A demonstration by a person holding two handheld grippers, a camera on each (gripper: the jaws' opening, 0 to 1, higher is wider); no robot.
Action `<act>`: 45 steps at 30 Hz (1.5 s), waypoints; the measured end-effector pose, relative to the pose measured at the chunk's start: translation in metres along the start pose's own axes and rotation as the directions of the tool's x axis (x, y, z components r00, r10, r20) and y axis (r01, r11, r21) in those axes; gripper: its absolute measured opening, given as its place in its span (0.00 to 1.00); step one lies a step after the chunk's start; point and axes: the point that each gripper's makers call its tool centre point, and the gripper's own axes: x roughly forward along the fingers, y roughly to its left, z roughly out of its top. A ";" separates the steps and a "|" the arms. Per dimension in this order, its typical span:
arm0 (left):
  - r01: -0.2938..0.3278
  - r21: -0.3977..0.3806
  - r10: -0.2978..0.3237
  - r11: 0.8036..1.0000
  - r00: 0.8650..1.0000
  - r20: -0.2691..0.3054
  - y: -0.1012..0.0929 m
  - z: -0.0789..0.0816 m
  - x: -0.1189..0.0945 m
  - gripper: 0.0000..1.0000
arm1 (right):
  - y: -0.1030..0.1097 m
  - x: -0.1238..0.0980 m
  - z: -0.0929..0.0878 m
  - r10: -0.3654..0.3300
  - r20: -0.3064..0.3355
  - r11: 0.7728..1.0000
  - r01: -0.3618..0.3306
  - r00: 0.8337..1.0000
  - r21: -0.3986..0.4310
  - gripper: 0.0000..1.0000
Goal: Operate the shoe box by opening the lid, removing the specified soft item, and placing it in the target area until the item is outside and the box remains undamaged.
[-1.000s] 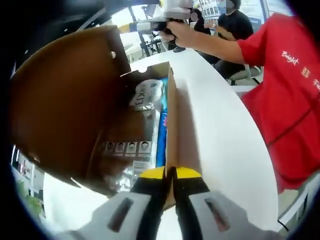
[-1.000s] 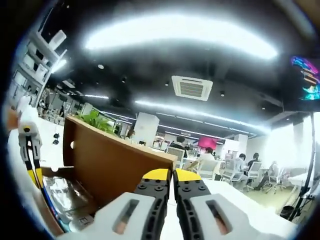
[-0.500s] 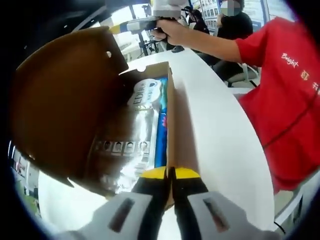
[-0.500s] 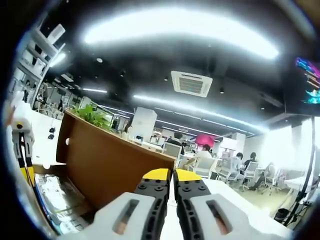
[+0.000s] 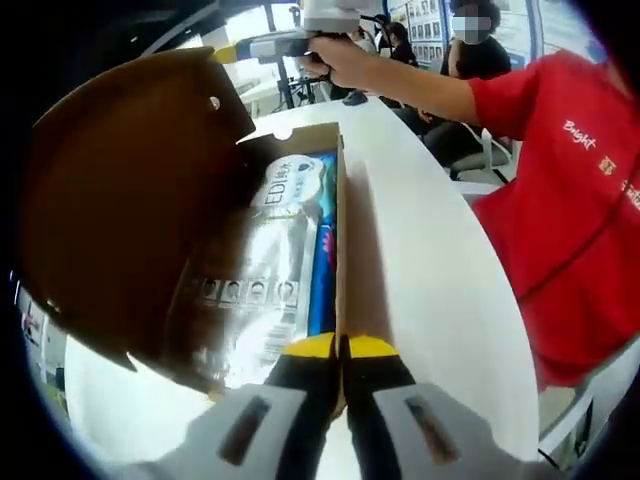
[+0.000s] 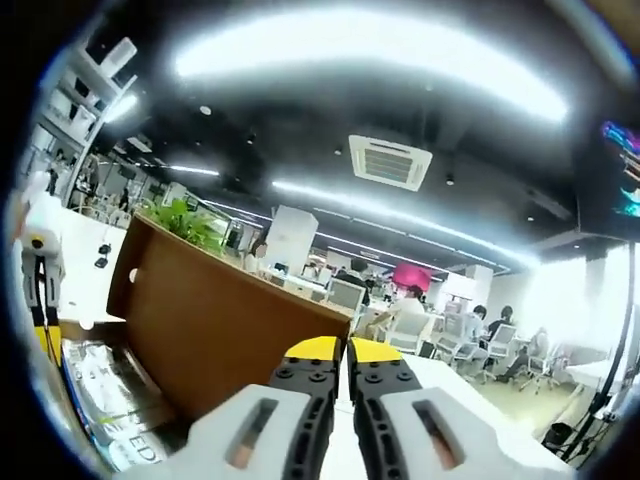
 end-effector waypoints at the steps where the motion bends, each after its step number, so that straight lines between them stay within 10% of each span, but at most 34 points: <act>1: 0.002 -0.003 -0.002 1.000 1.000 0.001 0.000 0.000 0.000 0.01 | 0.000 0.001 0.000 0.001 -0.004 1.000 -0.001 1.000 0.001 0.01; 45: 0.011 -0.014 -0.011 1.000 1.000 0.010 0.000 -0.002 0.001 0.01 | -0.007 0.032 -0.017 0.027 -0.095 0.999 -0.028 0.995 -0.015 0.01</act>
